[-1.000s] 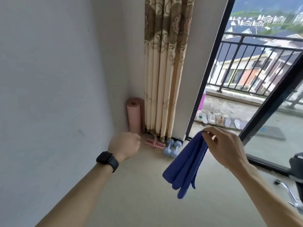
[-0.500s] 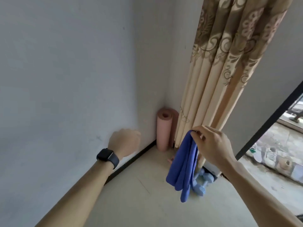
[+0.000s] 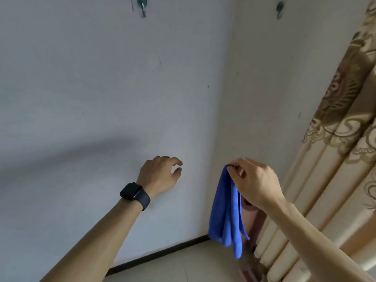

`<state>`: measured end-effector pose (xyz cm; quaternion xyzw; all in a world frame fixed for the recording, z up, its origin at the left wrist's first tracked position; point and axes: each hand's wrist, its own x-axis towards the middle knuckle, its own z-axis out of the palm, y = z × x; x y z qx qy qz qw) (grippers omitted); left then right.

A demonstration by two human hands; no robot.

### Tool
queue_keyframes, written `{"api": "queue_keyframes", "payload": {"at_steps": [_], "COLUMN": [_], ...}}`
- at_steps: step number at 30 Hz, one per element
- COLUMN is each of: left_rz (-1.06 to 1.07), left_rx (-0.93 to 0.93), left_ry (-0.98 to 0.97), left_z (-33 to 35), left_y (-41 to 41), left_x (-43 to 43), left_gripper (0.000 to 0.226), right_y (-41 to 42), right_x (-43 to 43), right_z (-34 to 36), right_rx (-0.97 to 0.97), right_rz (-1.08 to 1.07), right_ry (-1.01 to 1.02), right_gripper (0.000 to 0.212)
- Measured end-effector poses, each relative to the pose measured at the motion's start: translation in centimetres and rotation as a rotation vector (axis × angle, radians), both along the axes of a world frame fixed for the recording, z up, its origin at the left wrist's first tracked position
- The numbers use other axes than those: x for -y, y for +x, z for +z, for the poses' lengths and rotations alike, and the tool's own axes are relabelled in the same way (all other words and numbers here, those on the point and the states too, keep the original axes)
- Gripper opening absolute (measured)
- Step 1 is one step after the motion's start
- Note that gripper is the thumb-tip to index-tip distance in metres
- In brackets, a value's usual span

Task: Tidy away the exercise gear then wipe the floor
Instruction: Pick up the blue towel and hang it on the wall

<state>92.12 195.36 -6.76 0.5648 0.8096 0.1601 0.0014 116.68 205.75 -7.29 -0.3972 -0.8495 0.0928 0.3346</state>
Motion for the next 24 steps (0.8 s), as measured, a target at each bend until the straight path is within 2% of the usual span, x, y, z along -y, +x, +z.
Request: {"api": "queue_keyframes", "payload": {"at_steps": [8, 12, 16, 21, 24], "left_rz": [-0.088, -0.143, -0.074, -0.03, 0.011], "left_rx": [0.184, 0.145, 0.114, 0.075, -0.077], "left_ry": [0.267, 0.303, 0.382, 0.462, 0.469], "left_z": [8.2, 11.3, 13.0, 15.8, 17.8], "left_y": [-3.3, -5.1, -7.6, -10.9, -12.2], "left_x": [-6.9, -9.9, -11.7, -13.0, -13.7], "left_gripper": [0.027, 0.034, 0.016, 0.01, 0.008], "right_y": [-8.7, -12.9, -16.0, -19.7, -21.9], "right_x": [-8.2, -11.3, -13.5, -16.1, -17.7], "right_z": [8.1, 11.4, 13.7, 15.4, 16.3], "right_rx": [-0.13, -0.23, -0.238, -0.224, -0.19], "right_rz": [0.197, 0.299, 0.409, 0.524, 0.535], "right_ry": [-0.016, -0.018, -0.006, -0.018, -0.007], "right_gripper": [0.009, 0.007, 0.007, 0.009, 0.007]}}
